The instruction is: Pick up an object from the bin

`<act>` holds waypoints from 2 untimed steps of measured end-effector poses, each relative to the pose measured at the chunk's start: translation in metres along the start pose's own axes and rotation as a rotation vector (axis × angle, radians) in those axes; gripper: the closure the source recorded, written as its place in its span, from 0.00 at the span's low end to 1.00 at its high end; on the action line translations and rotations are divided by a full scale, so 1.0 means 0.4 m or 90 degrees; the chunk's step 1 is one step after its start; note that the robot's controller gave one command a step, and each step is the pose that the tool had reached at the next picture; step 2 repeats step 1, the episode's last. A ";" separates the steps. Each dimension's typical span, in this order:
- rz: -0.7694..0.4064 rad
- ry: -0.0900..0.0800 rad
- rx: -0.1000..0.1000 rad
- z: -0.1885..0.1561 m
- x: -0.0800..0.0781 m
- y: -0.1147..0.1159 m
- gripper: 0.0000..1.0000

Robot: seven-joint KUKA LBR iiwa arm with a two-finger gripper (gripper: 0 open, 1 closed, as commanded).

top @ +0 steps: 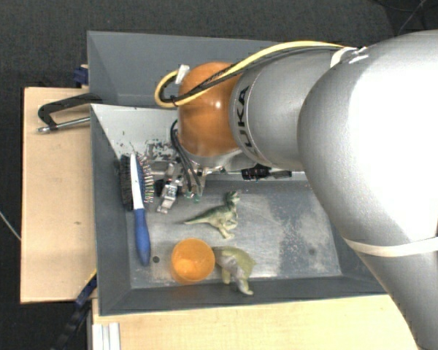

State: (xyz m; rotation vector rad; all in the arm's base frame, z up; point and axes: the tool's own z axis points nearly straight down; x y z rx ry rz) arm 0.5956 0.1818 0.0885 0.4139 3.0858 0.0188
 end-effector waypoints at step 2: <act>-0.031 0.010 0.004 -0.323 0.019 0.048 1.00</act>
Offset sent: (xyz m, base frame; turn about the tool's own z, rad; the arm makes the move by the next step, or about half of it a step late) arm -0.0084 0.0172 0.1227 -0.0461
